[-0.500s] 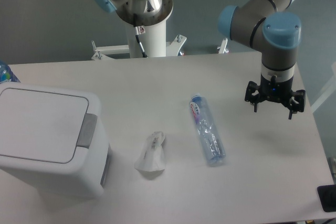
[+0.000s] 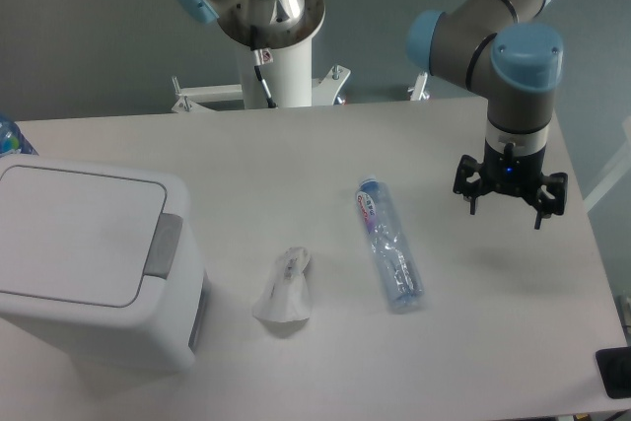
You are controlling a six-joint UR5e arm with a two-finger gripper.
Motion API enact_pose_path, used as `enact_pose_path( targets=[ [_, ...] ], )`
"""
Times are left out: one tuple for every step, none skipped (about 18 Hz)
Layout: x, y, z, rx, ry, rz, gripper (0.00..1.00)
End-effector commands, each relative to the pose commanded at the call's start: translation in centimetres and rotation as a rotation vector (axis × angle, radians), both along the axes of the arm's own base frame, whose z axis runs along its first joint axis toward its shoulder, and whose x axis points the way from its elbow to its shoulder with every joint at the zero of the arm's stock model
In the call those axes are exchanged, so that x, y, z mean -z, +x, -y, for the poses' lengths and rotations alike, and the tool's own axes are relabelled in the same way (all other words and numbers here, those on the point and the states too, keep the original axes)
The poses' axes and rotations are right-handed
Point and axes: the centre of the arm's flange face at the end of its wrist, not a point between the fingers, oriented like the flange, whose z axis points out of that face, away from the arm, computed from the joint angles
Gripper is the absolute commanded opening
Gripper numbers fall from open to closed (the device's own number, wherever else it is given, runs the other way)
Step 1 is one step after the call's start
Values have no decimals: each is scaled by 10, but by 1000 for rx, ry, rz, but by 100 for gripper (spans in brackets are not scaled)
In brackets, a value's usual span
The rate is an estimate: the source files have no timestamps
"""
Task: Open the trash can
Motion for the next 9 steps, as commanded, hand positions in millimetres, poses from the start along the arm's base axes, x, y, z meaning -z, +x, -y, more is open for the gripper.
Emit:
enact_pose_path(
  targets=[
    [2, 2, 0, -34, 24, 20, 100],
    [0, 3, -1, -69, 58, 38, 100],
    [-8, 2, -4, -108, 100, 51, 100],
    [-12, 2, -7, -170, 152, 80, 100],
    [-15, 2, -10, -222, 198, 113, 100],
    [-18, 3, -14, -250, 228, 132, 100],
    [-23, 4, -15, -263, 239, 132, 100],
    [-29, 6, -13, -265, 247, 126, 100],
    [-30, 7, -14, -264, 250, 127, 100]
  ],
)
